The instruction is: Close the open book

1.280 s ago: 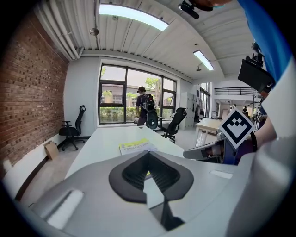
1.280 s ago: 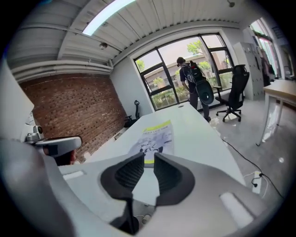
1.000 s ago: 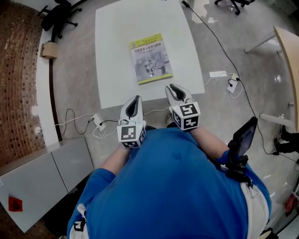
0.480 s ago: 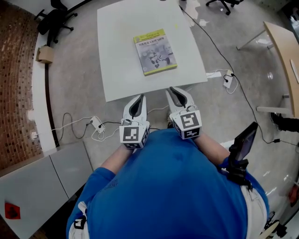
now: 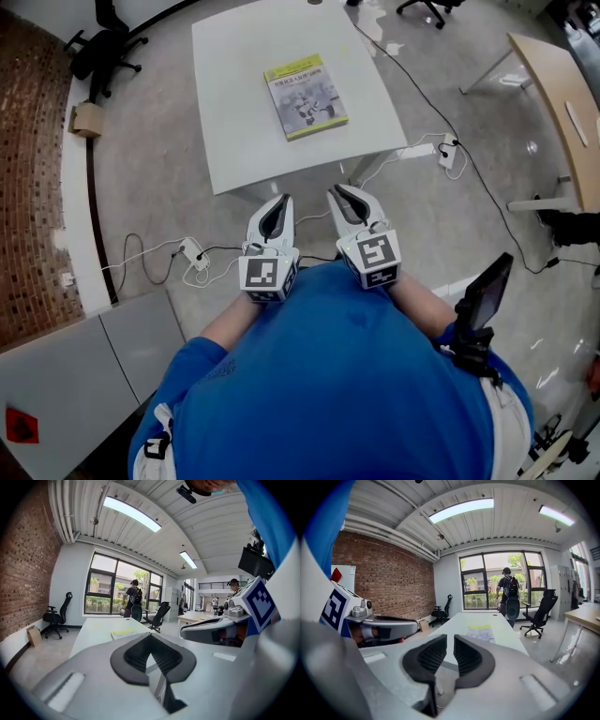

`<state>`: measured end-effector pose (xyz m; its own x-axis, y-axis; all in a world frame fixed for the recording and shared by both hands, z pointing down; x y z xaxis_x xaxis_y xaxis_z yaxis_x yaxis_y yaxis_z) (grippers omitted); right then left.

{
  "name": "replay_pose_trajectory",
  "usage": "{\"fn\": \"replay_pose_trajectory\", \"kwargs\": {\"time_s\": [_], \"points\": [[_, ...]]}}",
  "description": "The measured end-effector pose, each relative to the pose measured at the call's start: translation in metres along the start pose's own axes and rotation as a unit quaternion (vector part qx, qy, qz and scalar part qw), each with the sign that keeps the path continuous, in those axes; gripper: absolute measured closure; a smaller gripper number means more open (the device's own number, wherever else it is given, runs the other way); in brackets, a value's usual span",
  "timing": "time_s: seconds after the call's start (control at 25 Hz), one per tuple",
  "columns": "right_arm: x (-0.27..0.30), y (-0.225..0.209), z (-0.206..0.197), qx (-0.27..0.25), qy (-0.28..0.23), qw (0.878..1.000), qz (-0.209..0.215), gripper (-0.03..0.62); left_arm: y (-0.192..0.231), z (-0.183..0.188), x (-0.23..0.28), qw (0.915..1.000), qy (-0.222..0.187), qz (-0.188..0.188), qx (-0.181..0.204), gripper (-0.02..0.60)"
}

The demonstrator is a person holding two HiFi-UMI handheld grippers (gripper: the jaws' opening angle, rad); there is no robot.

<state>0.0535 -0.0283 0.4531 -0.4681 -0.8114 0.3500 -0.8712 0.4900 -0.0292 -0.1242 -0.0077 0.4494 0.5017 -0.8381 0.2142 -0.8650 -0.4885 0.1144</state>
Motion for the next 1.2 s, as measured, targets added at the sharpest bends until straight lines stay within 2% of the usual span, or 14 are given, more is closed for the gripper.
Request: {"fn": "replay_pose_trajectory", "kwargs": {"time_s": [0.2, 0.36, 0.48, 0.64, 0.8, 1.04, 1.2], "points": [[-0.02, -0.023, 0.009, -0.019, -0.012, 0.999, 0.028, 0.549, -0.029, 0.011, 0.016, 0.9998, -0.013, 0.016, 0.003, 0.575], [-0.028, -0.047, 0.004, -0.02, -0.03, 0.999, 0.035, 0.562, -0.049, 0.015, 0.031, 0.999, -0.029, 0.032, -0.006, 0.575], [-0.033, -0.061, 0.001, -0.014, -0.031, 0.999, 0.034, 0.577, -0.06, 0.013, 0.039, 0.9989, -0.039, 0.027, 0.004, 0.575], [-0.035, -0.074, 0.004, -0.012, -0.03, 0.999, 0.032, 0.591, -0.07, 0.014, 0.043, 0.9994, -0.015, 0.032, 0.001, 0.575], [-0.035, -0.076, 0.006, -0.014, -0.035, 0.999, 0.034, 0.591, -0.071, 0.011, 0.047, 0.9992, -0.027, 0.03, 0.007, 0.575], [-0.034, -0.077, 0.002, -0.01, -0.025, 0.999, 0.039, 0.591, -0.069, 0.009, 0.053, 0.9995, -0.024, 0.014, 0.016, 0.575], [-0.029, -0.078, 0.001, -0.005, -0.024, 0.999, 0.037, 0.591, -0.065, 0.013, 0.056, 0.9997, -0.006, 0.023, 0.006, 0.575]]}}
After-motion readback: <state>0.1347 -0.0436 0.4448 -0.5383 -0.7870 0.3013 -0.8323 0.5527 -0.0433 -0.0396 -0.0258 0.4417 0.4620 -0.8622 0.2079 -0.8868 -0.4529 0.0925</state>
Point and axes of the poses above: the fingertips, and each gripper's own axes: x forward along the fingers, y to its left, z out of its top, the point moved 9 cm from there along -x, backward along the fingers, and after that the axes turned 7 degrees about -z, right-handed, at the moved point
